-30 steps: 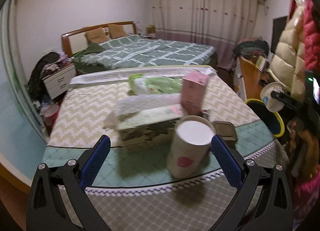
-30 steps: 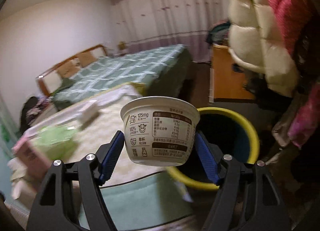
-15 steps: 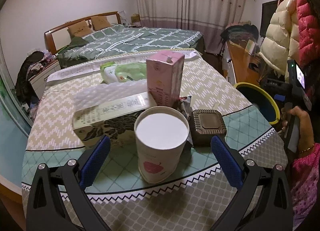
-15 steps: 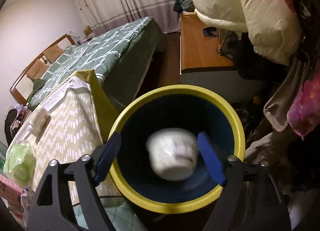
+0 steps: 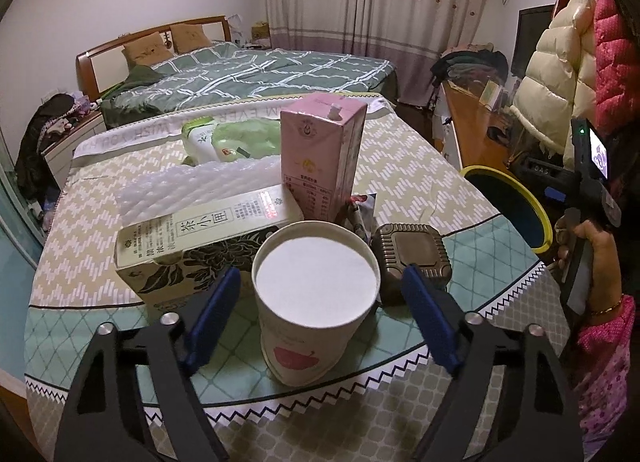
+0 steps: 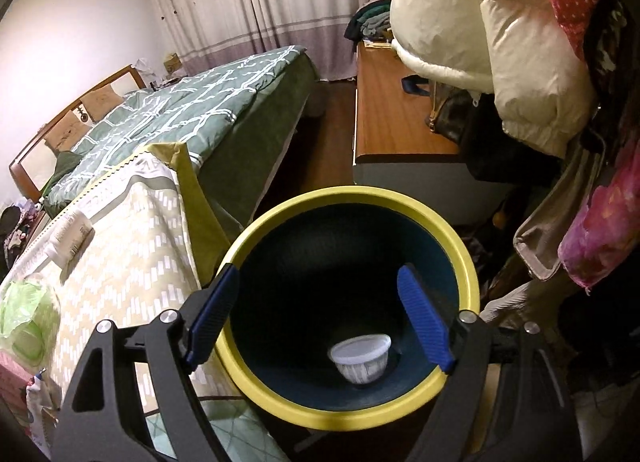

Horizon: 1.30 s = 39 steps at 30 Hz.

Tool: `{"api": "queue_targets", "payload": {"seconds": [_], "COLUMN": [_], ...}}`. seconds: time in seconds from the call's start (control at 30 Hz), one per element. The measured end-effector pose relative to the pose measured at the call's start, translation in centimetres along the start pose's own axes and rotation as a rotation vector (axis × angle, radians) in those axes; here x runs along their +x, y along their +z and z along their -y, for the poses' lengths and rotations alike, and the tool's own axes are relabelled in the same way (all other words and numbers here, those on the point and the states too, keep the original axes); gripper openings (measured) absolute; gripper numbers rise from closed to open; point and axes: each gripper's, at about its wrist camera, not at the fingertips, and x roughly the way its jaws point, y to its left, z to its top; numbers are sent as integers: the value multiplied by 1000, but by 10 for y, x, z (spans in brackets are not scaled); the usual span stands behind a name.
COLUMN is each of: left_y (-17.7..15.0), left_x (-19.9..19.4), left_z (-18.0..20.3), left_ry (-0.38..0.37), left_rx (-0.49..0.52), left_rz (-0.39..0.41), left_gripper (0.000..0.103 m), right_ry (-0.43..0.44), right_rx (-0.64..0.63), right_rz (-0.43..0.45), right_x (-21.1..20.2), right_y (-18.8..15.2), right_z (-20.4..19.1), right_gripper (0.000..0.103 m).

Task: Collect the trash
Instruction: 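Grasp the white paper cup with the left gripper and carry it to the bin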

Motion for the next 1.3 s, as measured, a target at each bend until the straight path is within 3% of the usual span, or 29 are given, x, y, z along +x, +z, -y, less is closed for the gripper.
{"api": "queue_targets", "payload": {"seconds": [0.2, 0.73, 0.9, 1.07, 1.3], "left_y": [2, 23, 43, 69, 99], "left_x": [4, -52, -34, -9, 35], "left_z": [-3, 11, 49, 109, 203], "left_ry": [-28, -17, -125, -241, -323], "left_rx": [-13, 36, 88, 179, 286], "left_rz": [-4, 102, 71, 50, 28], "left_gripper": [56, 55, 55, 55, 55], "right_ry": [-2, 49, 35, 1, -37], "right_rx": [-5, -48, -39, -15, 10], "right_rz": [10, 135, 138, 133, 125], "right_x": [-1, -76, -89, -91, -93], "right_y": [2, -16, -26, -33, -41], "right_z": [-2, 18, 39, 65, 94], "right_gripper": [77, 78, 79, 79, 79]}}
